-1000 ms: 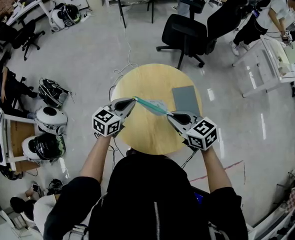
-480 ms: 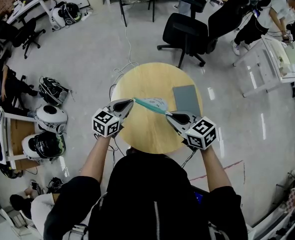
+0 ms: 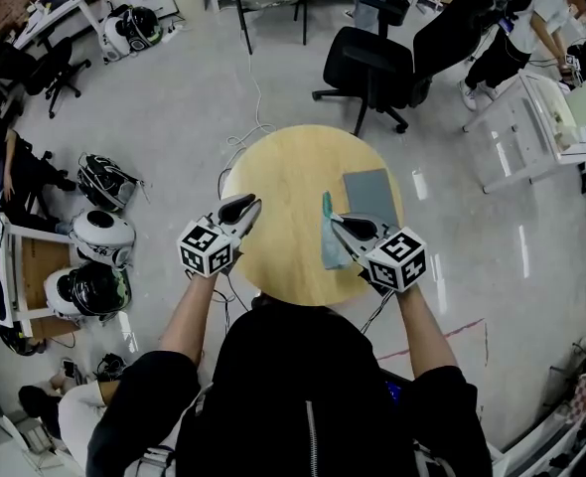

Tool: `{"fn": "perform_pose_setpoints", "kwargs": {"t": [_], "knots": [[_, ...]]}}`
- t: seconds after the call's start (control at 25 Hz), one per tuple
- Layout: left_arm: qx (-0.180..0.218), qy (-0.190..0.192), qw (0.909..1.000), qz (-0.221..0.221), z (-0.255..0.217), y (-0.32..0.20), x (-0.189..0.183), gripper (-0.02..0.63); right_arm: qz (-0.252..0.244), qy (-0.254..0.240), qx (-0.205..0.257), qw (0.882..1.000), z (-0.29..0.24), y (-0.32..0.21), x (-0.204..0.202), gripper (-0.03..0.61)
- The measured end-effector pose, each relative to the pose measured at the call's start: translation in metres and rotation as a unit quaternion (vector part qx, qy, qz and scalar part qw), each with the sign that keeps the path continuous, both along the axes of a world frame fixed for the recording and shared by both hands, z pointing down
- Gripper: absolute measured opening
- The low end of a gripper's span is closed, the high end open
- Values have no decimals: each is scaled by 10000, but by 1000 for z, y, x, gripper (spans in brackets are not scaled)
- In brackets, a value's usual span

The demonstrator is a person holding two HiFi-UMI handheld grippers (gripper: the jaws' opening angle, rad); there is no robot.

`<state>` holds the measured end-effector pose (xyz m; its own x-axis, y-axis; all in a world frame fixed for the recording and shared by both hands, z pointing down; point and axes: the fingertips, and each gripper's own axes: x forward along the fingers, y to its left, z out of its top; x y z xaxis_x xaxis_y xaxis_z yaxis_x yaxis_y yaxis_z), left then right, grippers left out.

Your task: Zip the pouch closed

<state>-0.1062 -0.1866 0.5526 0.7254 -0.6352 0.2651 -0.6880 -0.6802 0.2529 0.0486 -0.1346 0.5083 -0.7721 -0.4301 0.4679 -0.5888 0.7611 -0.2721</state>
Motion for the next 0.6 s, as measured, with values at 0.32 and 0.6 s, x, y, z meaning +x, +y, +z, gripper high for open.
{"fn": "perform_pose_setpoints", "kwargs": {"t": [0.32, 0.6], "knots": [[544, -182, 9983, -59, -33, -4, 9, 3, 331, 26, 90, 9994, 5, -12, 10, 17], [849, -130, 9962, -138, -60, -10, 16, 2, 520, -194, 435, 9975, -16, -26, 5, 17]]}}
